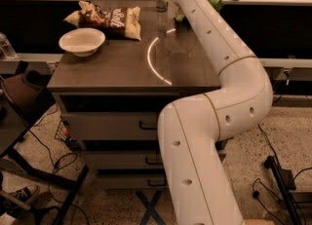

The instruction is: Move green rice chip bag near redbull can

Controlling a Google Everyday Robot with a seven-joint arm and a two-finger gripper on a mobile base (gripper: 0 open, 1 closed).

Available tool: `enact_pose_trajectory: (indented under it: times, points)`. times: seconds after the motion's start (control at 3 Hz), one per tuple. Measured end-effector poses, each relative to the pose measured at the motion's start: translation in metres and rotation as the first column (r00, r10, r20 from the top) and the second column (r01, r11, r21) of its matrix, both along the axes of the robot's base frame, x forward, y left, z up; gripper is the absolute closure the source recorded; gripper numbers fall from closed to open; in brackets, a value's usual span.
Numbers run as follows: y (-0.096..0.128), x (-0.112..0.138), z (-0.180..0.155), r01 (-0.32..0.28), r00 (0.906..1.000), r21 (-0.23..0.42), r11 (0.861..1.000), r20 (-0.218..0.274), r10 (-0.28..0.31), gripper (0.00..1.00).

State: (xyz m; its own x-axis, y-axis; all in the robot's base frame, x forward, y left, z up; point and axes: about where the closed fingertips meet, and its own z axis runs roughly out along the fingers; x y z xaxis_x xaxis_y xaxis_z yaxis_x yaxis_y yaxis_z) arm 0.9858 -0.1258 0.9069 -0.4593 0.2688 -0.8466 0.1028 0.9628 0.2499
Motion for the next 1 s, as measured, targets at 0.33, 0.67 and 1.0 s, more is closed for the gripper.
enact_pose_trajectory:
  times: [0.33,0.67,1.0]
  points:
    - [0.053,-0.009,0.009,-0.149,0.9886,-0.03,0.988,-0.027,0.148,0.03]
    - [0.08,-0.02,0.023,-0.232,0.9724,-0.047,0.972,-0.038,0.23,0.21]
    - [0.081,-0.02,0.019,-0.236,0.9713,-0.051,0.97,-0.043,0.234,0.2]
